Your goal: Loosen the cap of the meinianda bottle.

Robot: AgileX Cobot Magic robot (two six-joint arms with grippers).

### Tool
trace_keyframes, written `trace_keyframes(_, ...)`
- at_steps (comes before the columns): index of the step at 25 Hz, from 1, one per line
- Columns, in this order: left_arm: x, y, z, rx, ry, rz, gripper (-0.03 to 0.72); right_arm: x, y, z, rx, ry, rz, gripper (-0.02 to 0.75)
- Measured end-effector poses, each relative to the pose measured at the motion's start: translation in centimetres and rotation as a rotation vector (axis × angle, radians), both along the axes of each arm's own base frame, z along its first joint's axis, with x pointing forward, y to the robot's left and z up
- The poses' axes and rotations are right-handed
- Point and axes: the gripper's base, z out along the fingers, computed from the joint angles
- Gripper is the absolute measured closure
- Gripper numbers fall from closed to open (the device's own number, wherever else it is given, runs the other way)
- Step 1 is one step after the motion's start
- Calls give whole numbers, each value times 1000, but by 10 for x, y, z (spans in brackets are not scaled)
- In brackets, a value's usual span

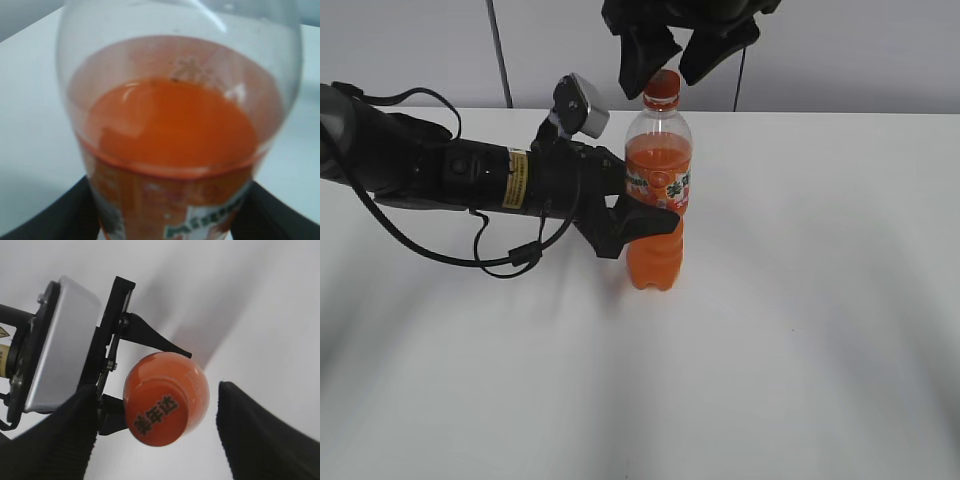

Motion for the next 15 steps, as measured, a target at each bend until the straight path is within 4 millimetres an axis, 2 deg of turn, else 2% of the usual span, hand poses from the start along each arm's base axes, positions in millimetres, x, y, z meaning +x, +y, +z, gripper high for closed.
trace_keyframes(6, 0, 0, 0, 0, 0, 0, 252, 0, 0, 0, 0, 0, 0, 284)
trace_keyframes(15, 0, 0, 0, 0, 0, 0, 252, 1, 1, -5, -11, 15, 1, 299)
